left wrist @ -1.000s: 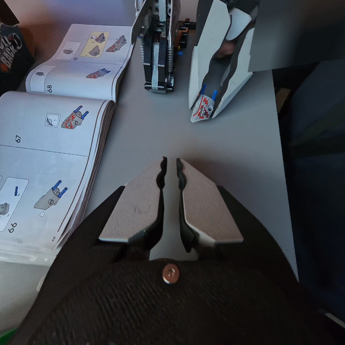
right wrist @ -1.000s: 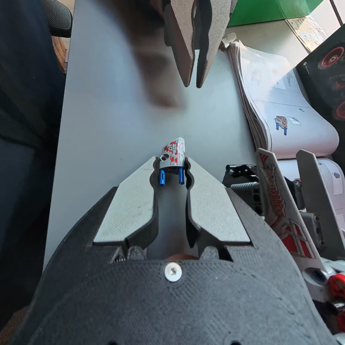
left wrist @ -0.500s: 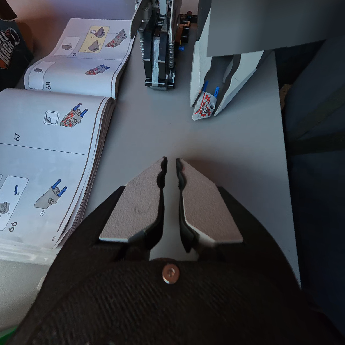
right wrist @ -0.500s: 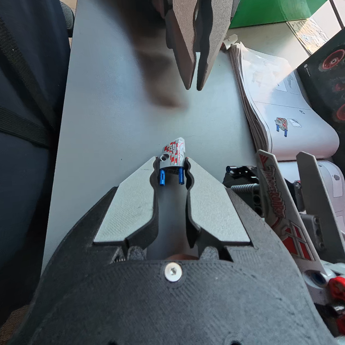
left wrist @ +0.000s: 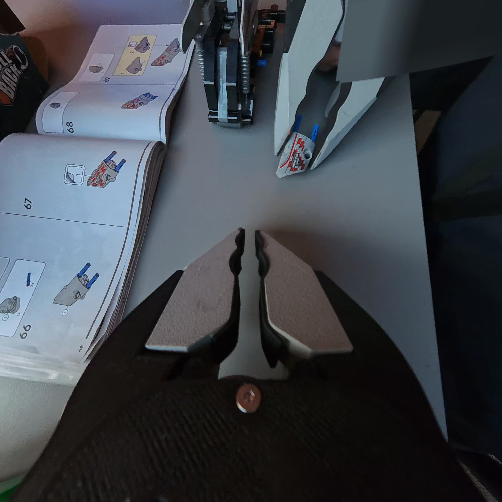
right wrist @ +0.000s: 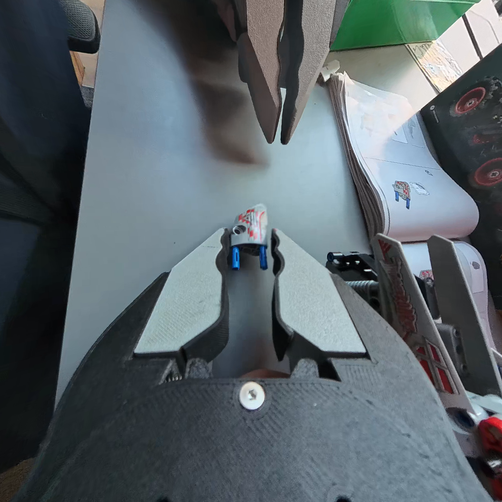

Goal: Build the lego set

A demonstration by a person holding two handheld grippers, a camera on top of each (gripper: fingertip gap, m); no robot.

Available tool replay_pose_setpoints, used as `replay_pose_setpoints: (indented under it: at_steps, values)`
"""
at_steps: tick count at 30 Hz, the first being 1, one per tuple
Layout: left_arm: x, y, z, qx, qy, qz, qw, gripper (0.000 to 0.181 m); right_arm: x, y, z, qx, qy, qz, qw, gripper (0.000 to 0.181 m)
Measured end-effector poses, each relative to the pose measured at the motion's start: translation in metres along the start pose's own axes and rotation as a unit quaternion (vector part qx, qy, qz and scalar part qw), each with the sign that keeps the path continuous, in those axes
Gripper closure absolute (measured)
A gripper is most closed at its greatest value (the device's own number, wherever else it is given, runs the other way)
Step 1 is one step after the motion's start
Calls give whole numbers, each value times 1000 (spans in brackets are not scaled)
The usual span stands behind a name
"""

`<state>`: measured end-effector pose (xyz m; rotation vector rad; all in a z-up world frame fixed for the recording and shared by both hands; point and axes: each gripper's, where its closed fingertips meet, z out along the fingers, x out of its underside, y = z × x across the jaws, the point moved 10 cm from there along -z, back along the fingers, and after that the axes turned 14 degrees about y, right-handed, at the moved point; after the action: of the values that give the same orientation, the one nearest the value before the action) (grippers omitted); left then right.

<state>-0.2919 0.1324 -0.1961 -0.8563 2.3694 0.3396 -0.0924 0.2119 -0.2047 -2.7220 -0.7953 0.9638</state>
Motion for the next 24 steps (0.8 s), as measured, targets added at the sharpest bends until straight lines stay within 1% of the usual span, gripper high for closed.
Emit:
replay_pose_setpoints:
  at_steps: [1,2,4,8,11,16,19,21,24]
  values:
    - [0,0,0,-1,-1,0,1000,177,-1,0,0,1,-4,2,1000,146]
    - [0,0,0,-2,-2,1,1000,177,-2,1,-1,-1,-11,6,1000,144]
    - [0,-1,-1,-3,-5,5,1000,181,-2,-1,-5,-5,-30,18,999,143]
    - [0,-2,-2,-10,-9,7,1000,181,-3,-1,-14,-13,-72,30,997,143]
    - [0,-2,-3,-14,-13,9,1000,179,-4,-2,-26,-11,-117,39,992,142]
    - [1,-2,-5,-21,-23,9,999,177,0,-12,-52,17,-214,77,974,139]
    - [3,-2,-7,-29,-25,9,999,175,5,-18,-65,43,-259,100,960,140]
    - [3,-2,-10,-27,-39,9,999,174,6,-20,-69,47,-274,109,954,139]
    - [2,-1,-17,9,-76,-9,997,170,7,-19,-68,52,-268,109,956,137]
